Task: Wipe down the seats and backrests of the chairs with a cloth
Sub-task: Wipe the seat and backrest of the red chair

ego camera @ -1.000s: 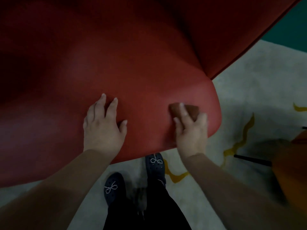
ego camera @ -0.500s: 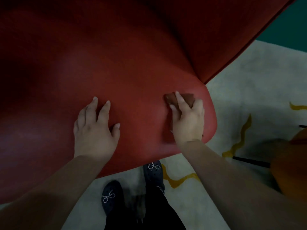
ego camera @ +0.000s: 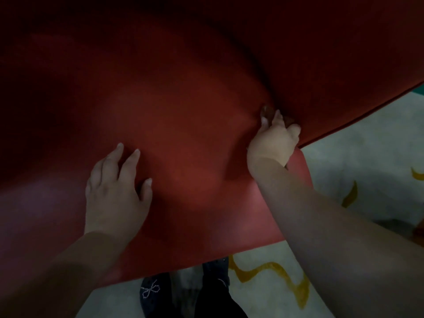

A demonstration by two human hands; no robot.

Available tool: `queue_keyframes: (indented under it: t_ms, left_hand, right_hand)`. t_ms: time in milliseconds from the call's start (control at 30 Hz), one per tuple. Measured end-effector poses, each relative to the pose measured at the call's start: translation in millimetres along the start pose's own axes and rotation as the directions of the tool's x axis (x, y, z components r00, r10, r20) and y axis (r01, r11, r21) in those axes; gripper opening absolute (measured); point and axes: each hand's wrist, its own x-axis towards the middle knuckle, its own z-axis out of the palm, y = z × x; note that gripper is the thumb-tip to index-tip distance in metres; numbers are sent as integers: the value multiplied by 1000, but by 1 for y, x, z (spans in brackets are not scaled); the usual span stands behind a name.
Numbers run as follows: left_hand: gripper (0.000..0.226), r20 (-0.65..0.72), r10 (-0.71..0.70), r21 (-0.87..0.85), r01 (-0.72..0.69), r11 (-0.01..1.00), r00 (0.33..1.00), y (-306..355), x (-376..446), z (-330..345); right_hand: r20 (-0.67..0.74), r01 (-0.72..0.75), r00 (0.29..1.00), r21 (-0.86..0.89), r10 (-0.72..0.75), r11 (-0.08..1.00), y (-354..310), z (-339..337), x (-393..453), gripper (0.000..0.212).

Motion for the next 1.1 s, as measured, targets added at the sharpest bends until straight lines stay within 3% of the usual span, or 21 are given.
queue_keyframes:
  t_ms: [100,200,300,367,467,567,633,800,900,1000,1067,1100]
  left_hand:
    - [59,0,-1,-8,1,1000,1000,-7,-3,0]
    - [58,4,-8,-24,8,1000,1000,-8,-8,0]
    - [57,16,-43,-51,44,998,999,-7,-14,-4]
    - [56,27,-70,-54,72,996,997,-10,-22,-7]
    - [56,27,-97,-39,98,994,995,-19,-33,-11]
    - [57,47,-131,-39,133,990,990,-27,-43,-12]
    - [57,62,-140,-47,143,989,988,-28,-49,-12]
    - [56,107,-139,-46,145,988,984,-28,-67,-13]
    - [55,164,-132,-6,134,991,978,-31,-78,-18]
    - [56,244,-133,52,124,991,961,-34,-89,-30]
    - [57,271,-148,74,133,988,951,-36,-95,-44]
    - [58,280,-149,82,131,988,948,-36,-95,-48]
  right_hand:
    - [79,280,958,-36,-277,959,-5,-2,-9,46]
    - [212,583,786,57,-581,810,-4,-5,-48,45]
    - [273,683,663,160,-697,713,10,-16,-89,43]
    - [256,647,683,223,-684,729,12,-21,-88,42]
    - [175,586,772,178,-611,791,-8,-15,-66,45]
    - [249,556,793,78,-556,828,-32,2,-70,47]
    - [283,628,735,58,-616,776,-36,7,-92,45]
    - [388,821,473,133,-791,556,2,-4,-144,46]
    - [444,876,356,147,-822,459,29,-21,-146,47]
    - [580,887,325,86,-747,454,34,-40,-140,45]
    - [685,855,373,9,-626,519,33,-56,-140,43]
    - [684,810,435,-13,-586,586,35,-62,-141,43]
